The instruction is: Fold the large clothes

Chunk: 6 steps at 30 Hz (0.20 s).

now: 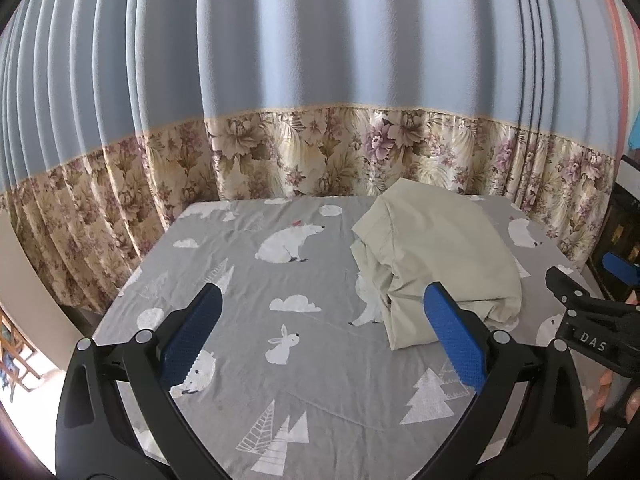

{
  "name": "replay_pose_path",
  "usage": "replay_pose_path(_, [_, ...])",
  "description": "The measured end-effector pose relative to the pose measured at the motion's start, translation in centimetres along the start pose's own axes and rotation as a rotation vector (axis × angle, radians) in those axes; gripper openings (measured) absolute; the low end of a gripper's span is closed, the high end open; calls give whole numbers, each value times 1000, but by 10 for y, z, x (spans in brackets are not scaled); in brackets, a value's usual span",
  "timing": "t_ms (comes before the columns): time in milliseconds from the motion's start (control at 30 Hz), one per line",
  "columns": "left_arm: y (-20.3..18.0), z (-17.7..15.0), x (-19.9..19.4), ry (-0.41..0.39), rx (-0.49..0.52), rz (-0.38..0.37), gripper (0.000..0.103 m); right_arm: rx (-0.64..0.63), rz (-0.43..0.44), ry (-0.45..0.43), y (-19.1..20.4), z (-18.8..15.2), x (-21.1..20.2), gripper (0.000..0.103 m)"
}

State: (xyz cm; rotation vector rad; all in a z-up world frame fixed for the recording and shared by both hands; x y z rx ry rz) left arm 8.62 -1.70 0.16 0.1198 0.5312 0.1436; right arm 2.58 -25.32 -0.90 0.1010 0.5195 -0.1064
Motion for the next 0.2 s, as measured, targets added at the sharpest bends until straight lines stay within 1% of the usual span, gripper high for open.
replay_pose_path(100, [0, -1, 1, -6, 12, 28, 100, -1, 1, 0, 0, 0, 0, 101])
replay_pose_path(200, [-1, -2, 3, 4, 16, 21, 100, -3, 0, 0, 1, 0, 0, 101])
Point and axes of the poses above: each gripper's, at about its wrist camera, not at the fingertips, and x roughly the way its jaws point, y to its left, z to its top, the point moved 5 cm from there along x, roughly the way its jaws point, and after that the axes turned 13 degrees about z, right-handed, at the moved point
